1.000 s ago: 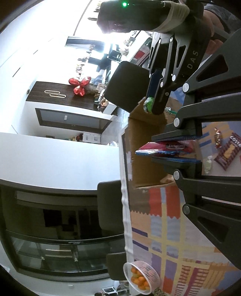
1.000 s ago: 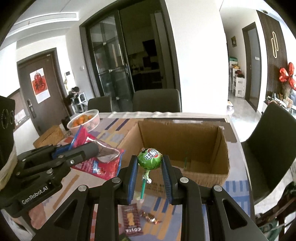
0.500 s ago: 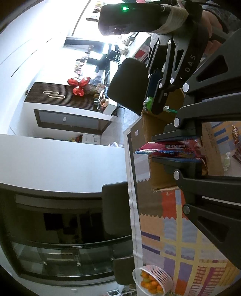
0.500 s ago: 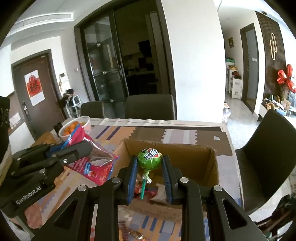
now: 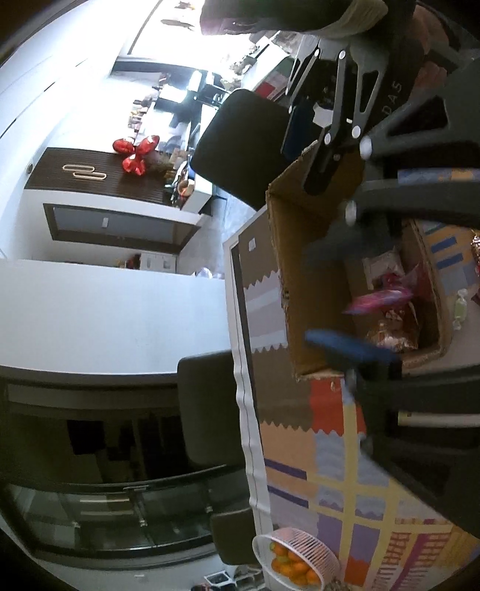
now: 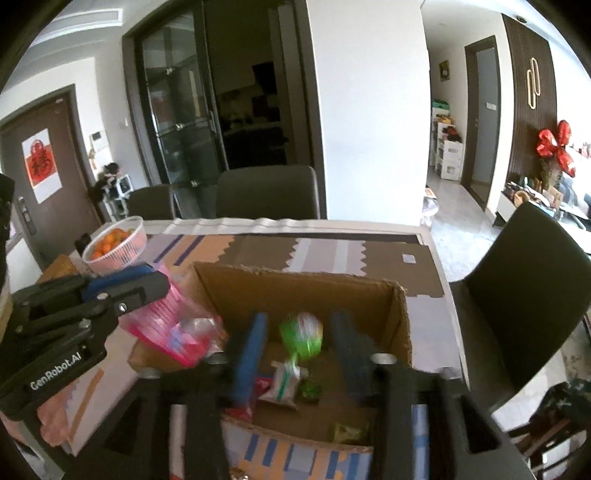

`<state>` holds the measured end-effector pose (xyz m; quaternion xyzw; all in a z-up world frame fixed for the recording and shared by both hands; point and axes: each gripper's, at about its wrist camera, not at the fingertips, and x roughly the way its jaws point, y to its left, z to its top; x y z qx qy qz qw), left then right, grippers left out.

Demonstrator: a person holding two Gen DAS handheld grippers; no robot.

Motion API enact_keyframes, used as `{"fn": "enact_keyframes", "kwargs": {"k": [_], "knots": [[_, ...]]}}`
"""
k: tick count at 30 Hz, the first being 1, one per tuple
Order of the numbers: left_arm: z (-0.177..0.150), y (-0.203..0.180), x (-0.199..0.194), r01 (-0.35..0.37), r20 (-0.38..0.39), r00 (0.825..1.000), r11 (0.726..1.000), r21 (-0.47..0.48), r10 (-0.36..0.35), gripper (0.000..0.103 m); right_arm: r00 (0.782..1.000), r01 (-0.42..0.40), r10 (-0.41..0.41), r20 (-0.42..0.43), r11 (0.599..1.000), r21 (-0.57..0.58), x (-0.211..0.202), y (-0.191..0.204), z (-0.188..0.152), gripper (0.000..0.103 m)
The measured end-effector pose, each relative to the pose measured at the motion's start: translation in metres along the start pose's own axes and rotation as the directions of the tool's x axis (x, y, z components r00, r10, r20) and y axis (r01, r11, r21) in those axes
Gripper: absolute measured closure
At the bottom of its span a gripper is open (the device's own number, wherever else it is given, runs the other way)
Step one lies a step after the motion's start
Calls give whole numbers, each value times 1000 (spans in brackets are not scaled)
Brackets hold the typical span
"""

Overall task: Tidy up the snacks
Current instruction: 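Carry the pink bag and lollipop into the box and open both grippers, then move both tools back toward the COSTA pack and gold candy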

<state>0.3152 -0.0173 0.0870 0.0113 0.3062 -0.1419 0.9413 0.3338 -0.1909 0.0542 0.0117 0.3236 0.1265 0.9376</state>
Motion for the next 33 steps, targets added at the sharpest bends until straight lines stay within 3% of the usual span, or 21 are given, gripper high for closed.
{"fn": "enact_keyframes", "kwargs": {"k": [6,18,26,33], "knots": [[-10,-1,-18,-67,6,998,997,30,67,52,999,1,0,37,1000,-17,-16,3,-7,52],[-43,-2,-58,-115,-12,993,993,38,116,43,994,-66,74,82,994,-91,-57,31,-35,52],[-71,-3,-70,-128,-43,991,991,35,130,39,992,-107,115,47,984,-146,-63,44,-58,52],[-102,1,-60,-124,-129,984,992,3,124,39,991,-135,134,-20,975,-177,-51,49,-79,52]]}}
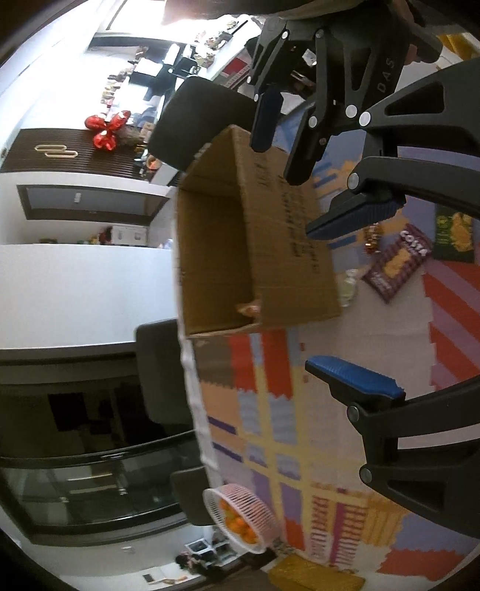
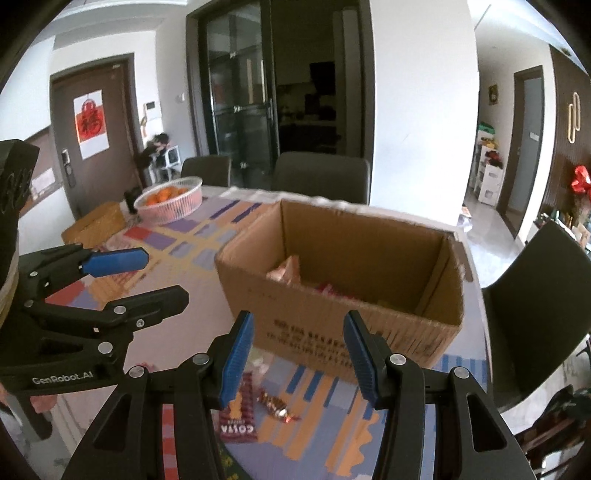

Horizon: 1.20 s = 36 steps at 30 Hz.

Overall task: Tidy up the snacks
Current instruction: 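Move both tools back toward the COSTA pack and gold candy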

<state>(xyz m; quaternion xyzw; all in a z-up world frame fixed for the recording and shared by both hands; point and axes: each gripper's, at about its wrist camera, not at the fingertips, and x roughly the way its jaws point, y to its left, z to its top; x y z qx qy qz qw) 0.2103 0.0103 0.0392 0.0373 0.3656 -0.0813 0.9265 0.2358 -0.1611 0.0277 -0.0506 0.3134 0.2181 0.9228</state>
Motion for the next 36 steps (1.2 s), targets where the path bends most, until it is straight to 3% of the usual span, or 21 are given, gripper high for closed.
{"fn": "enact_keyframes", "kwargs": {"k": [10,21,31,36], "knots": [[-38,-1,29,13,-123,992,1000,-26,-16,39,990,-40,31,-134,997,-69,28,10,-39,52],[-60,1,63,41,-240,969,997,-68,-56,39,960,-94,74,-272,994,-61,66,10,-71,52],[-71,7,97,64,-317,941,982,-175,-118,39,936,-126,87,-342,988,-92,99,12,-85,52],[-72,3,108,41,-339,934,978,-203,-109,39,931,-138,101,-350,987,-84,109,11,-90,52]]}}
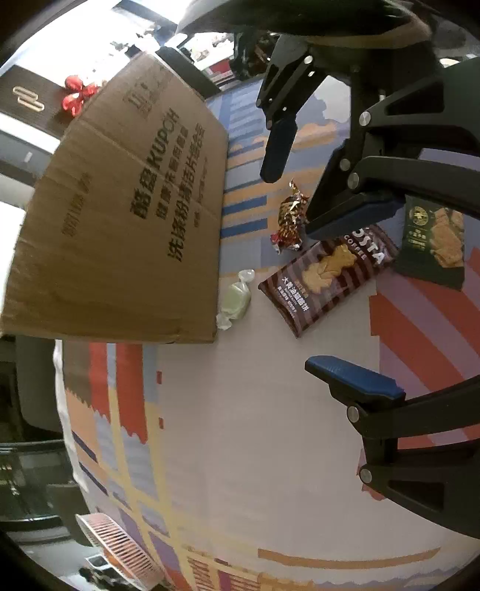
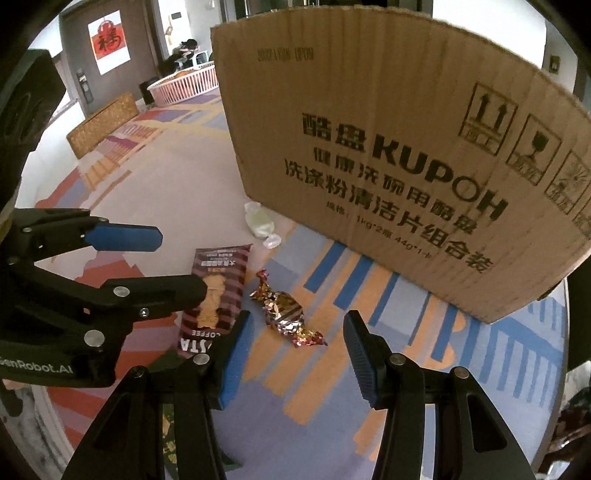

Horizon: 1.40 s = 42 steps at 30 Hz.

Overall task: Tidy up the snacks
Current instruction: 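Move both tools back toward the COSTA pack and gold candy, then grasp the brown COSTA pack with left gripper while right grasps gold-wrapped candy, then carry the COSTA pack and gold candy into the box and open both grippers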

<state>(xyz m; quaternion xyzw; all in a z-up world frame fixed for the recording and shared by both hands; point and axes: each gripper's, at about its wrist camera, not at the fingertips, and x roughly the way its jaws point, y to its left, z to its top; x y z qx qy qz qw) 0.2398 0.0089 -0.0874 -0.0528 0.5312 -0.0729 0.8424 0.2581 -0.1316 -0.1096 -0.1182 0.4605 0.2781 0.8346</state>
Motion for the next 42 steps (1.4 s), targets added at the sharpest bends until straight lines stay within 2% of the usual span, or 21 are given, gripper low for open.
{"fn": "enact_keyframes", "kwargs": {"k": [4,7,12,18,23,24,29,35,42], "knots": [[4,-2,10,-8,-25,1000,1000,-23,7,39,1000,-1,1,11,1000,-7,4,1,0,55],[5,-4,17,-18,-41,999,999,-40,17,39,1000,2,-2,19,1000,-12,8,2,0,62],[5,-5,25,-39,-61,998,998,-57,36,39,1000,12,-12,21,1000,4,12,1,-3,81],[7,-14,31,-83,-55,995,996,-38,80,39,998,38,-42,44,995,92,3,-17,-14,83],[1,-28,34,-160,-23,987,987,-6,160,39,996,41,-55,76,984,175,-9,-28,-22,83],[-1,-31,35,-177,-14,984,984,3,177,42,995,41,-57,85,981,190,-12,-30,-25,83],[-6,-40,29,-149,14,989,988,27,149,65,992,39,-67,110,969,244,-24,-33,-32,83],[-6,-36,22,-64,22,998,997,39,63,69,989,35,-73,126,960,277,-33,-31,-37,83],[-8,-40,-7,-39,95,995,997,65,33,70,986,20,-65,156,961,276,-45,-24,-36,83]]}}
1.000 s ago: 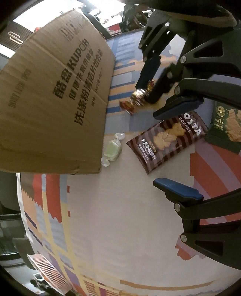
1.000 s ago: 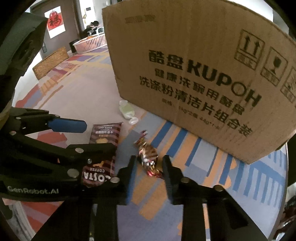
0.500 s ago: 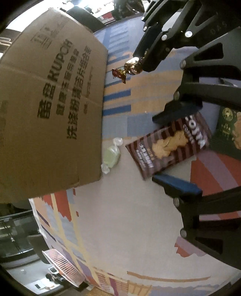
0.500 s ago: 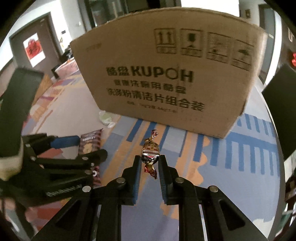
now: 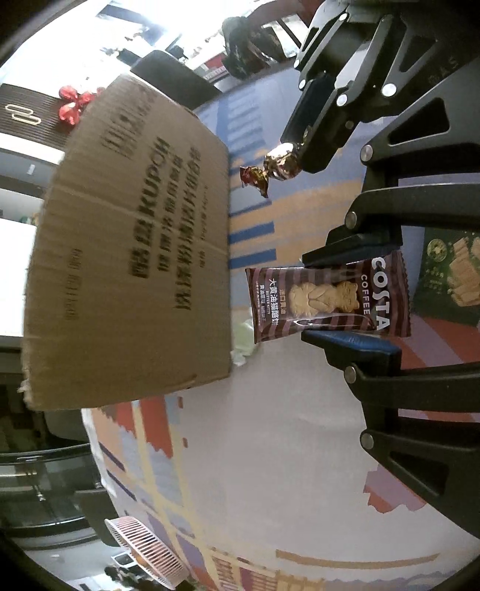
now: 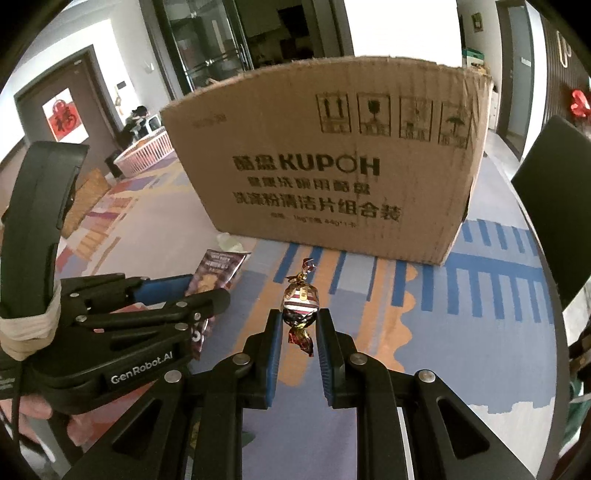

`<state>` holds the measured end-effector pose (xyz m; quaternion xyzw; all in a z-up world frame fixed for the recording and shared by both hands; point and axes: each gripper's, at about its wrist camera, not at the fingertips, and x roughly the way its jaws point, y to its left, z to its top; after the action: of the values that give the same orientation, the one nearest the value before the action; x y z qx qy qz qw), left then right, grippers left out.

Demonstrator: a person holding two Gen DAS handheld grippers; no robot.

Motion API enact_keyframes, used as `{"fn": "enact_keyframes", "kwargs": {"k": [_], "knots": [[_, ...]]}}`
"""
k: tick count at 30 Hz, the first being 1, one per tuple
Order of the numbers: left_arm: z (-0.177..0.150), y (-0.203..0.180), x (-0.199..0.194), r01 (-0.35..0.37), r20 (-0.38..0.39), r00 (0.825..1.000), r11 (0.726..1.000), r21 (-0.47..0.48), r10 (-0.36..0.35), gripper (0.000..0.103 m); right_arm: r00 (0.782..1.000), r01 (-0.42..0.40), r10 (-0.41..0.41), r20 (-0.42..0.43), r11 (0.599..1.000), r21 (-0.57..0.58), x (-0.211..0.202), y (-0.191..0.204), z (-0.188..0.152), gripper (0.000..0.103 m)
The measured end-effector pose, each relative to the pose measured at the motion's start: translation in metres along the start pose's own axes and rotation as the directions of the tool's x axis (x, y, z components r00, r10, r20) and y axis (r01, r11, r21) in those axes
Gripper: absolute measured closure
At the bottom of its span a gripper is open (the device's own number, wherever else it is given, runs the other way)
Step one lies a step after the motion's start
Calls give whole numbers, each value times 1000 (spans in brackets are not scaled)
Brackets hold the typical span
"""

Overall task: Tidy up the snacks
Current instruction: 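Carry the COSTA pack and gold candy into the box and open both grippers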

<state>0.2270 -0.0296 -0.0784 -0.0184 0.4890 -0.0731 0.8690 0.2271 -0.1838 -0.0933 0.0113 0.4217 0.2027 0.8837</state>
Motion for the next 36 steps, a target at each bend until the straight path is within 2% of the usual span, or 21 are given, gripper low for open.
{"fn": "enact_keyframes", "kwargs": {"k": [11,22,30,36], "knots": [[9,-2,-61,45,132,990,999,14,-46,70,995,16,-16,102,1000,-8,-45,1,12,83],[40,-3,-120,52,298,952,996,71,-71,70,971,30,-26,239,999,-16,-86,13,45,83],[70,-2,-140,55,365,927,994,93,-86,70,944,43,-26,329,998,-45,-107,23,78,83],[92,2,-144,65,380,920,993,95,-97,70,931,60,-30,364,996,-72,-113,29,104,83]]}}
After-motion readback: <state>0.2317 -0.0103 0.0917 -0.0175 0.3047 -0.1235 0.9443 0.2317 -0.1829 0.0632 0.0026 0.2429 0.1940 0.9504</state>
